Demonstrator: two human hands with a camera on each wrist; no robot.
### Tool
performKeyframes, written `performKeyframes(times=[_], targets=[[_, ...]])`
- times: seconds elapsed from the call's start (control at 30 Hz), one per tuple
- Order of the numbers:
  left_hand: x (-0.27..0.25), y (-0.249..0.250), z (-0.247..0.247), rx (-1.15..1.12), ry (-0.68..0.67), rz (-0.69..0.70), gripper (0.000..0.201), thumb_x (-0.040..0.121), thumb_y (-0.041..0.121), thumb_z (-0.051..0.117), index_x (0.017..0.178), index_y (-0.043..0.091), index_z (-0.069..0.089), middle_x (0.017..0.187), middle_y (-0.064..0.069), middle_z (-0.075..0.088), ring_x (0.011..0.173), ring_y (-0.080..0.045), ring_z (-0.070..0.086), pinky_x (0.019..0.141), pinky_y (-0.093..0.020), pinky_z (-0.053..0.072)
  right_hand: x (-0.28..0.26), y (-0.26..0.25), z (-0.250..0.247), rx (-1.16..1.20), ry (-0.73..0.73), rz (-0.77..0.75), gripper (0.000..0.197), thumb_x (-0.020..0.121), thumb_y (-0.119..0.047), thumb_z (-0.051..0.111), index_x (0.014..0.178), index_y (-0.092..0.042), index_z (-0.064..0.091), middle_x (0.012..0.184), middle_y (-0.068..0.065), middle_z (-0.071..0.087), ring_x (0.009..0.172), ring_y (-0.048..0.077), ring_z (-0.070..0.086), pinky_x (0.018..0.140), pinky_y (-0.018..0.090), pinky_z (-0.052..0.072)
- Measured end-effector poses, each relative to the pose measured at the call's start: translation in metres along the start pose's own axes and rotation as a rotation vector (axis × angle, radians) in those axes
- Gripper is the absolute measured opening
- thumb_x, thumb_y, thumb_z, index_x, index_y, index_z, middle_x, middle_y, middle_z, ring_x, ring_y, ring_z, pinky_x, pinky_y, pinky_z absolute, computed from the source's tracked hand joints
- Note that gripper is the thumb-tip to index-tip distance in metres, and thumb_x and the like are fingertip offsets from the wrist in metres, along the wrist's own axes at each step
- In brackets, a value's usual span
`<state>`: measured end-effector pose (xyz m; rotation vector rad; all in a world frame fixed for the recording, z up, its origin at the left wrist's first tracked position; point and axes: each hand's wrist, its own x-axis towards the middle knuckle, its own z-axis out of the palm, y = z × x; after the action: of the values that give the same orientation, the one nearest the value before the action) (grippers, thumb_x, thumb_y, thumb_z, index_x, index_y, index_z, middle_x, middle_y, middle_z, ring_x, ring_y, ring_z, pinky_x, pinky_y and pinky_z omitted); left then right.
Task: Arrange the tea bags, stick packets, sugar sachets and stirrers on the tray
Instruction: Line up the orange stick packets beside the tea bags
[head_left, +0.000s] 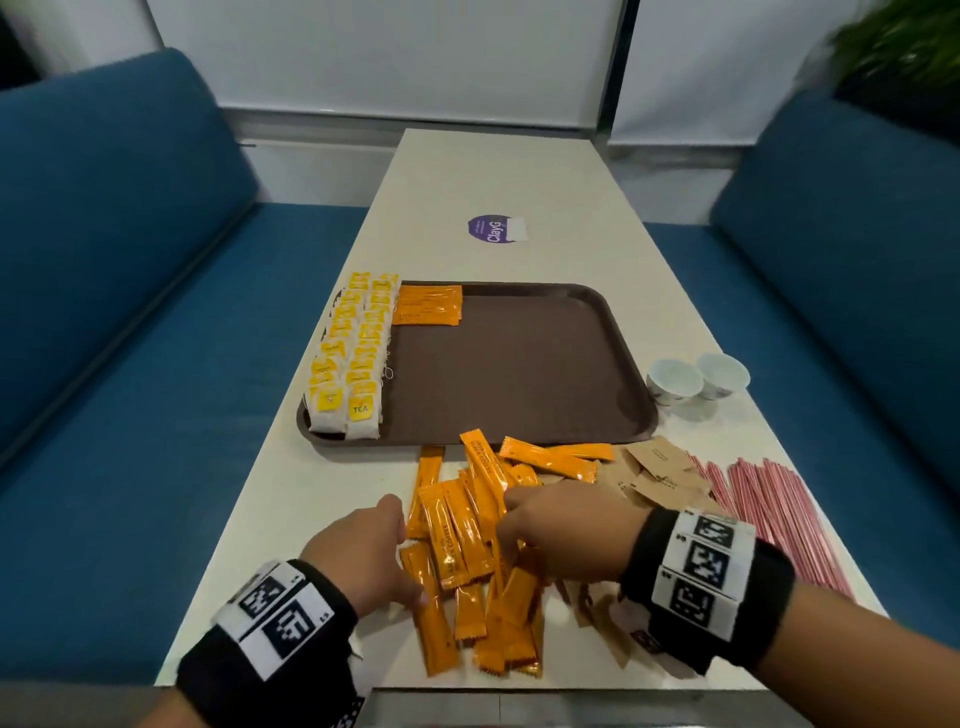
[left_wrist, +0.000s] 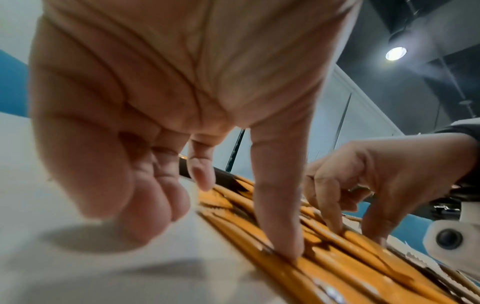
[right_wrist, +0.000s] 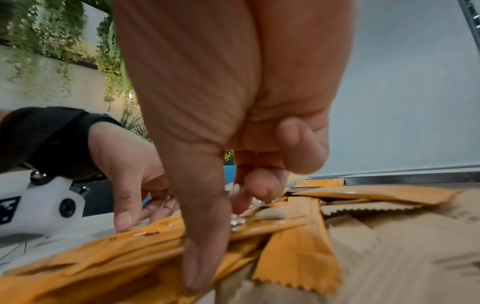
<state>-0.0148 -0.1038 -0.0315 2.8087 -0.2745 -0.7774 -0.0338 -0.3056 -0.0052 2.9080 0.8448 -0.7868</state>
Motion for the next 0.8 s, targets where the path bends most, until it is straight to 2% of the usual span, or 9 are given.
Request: performKeyframes(times=[0.17, 0.3, 0.37, 0.47, 0.53, 0.6, 0.67, 0.73, 0.8], targets=[[0.000, 0.002, 0.007, -0.103, 0.038, 0.006, 0.053, 0.069, 0.035, 0.080, 0.096, 0.025, 0.036, 0.083, 0.009, 0.048, 0.081, -0.013, 0.052, 0.066, -0.025, 0.039, 0.006, -0.008, -0.005, -0.034, 0.045, 0.046, 0.026, 0.088, -0.013, 0.062, 0.113, -0.017, 0.057, 0.115, 0.004, 0.049, 0.096, 0.022, 0.054, 0.069, 0.025, 0.043], [0.010, -0.003, 0.005, -0.174, 0.087, 0.003, 0.047, 0.071, 0.028, 0.078, 0.098, 0.023, 0.039, 0.086, 0.005, 0.054, 0.082, -0.016, 0.057, 0.071, -0.027, 0.045, 0.006, -0.007, -0.011, -0.019, 0.075, 0.106, 0.021, 0.091, -0.008, 0.054, 0.111, -0.013, 0.056, 0.108, 0.007, 0.058, 0.096, 0.023, 0.055, 0.072, 0.026, 0.043], [0.014, -0.004, 0.003, -0.211, 0.123, 0.004, 0.042, 0.075, 0.023, 0.074, 0.098, 0.023, 0.038, 0.084, 0.004, 0.053, 0.081, -0.016, 0.057, 0.069, -0.027, 0.044, 0.005, -0.001, -0.016, 0.087, 0.164, 0.184, 0.019, 0.090, -0.013, 0.057, 0.109, -0.018, 0.056, 0.104, 0.003, 0.060, 0.093, 0.019, 0.056, 0.077, 0.026, 0.048], [0.018, -0.001, 0.002, -0.238, 0.198, 0.003, 0.032, 0.084, 0.022, 0.065, 0.099, 0.021, 0.037, 0.085, 0.003, 0.053, 0.081, -0.016, 0.055, 0.063, -0.024, 0.039, 0.005, 0.017, -0.025, 0.309, 0.318, 0.354, 0.029, 0.082, -0.020, 0.070, 0.108, -0.023, 0.058, 0.103, -0.002, 0.060, 0.091, 0.014, 0.057, 0.082, 0.030, 0.052], [0.020, 0.003, 0.001, -0.260, 0.265, -0.011, 0.029, 0.088, 0.029, 0.061, 0.104, 0.021, 0.039, 0.098, 0.000, 0.053, 0.089, -0.016, 0.054, 0.069, -0.024, 0.042, 0.008, 0.026, -0.028, 0.407, 0.339, 0.460, 0.036, 0.078, -0.020, 0.075, 0.110, -0.022, 0.058, 0.107, -0.003, 0.060, 0.096, 0.014, 0.057, 0.086, 0.033, 0.053], [0.023, 0.007, 0.002, -0.219, 0.305, -0.028, 0.047, 0.084, 0.045, 0.063, 0.118, 0.019, 0.042, 0.119, -0.004, 0.049, 0.109, -0.019, 0.049, 0.088, -0.029, 0.043, 0.013, 0.030, -0.027, 0.457, 0.317, 0.549, 0.042, 0.076, -0.020, 0.077, 0.113, -0.021, 0.059, 0.113, -0.002, 0.061, 0.102, 0.016, 0.058, 0.090, 0.035, 0.052], [0.028, 0.011, 0.004, -0.098, 0.261, -0.055, 0.079, 0.075, 0.060, 0.064, 0.133, 0.017, 0.034, 0.134, -0.006, 0.040, 0.124, -0.022, 0.040, 0.100, -0.032, 0.038, 0.017, 0.029, -0.026, 0.509, 0.287, 0.611, 0.044, 0.077, -0.020, 0.077, 0.117, -0.018, 0.059, 0.116, 0.002, 0.061, 0.104, 0.018, 0.059, 0.092, 0.036, 0.052], [0.032, 0.016, 0.003, -0.005, 0.196, -0.091, 0.100, 0.066, 0.070, 0.065, 0.140, 0.014, 0.025, 0.140, -0.008, 0.035, 0.130, -0.025, 0.034, 0.105, -0.035, 0.035, 0.022, 0.025, -0.027, 0.556, 0.244, 0.643, 0.049, 0.079, -0.022, 0.076, 0.123, -0.013, 0.058, 0.120, 0.006, 0.061, 0.110, 0.021, 0.058, 0.095, 0.036, 0.051], [0.034, 0.019, 0.001, 0.065, 0.156, -0.107, 0.109, 0.061, 0.073, 0.065, 0.141, 0.013, 0.023, 0.141, -0.009, 0.034, 0.130, -0.026, 0.034, 0.106, -0.036, 0.036, 0.028, 0.020, -0.027, 0.597, 0.203, 0.662, 0.057, 0.079, -0.025, 0.075, 0.130, -0.009, 0.053, 0.125, 0.008, 0.058, 0.115, 0.024, 0.056, 0.097, 0.036, 0.049]])
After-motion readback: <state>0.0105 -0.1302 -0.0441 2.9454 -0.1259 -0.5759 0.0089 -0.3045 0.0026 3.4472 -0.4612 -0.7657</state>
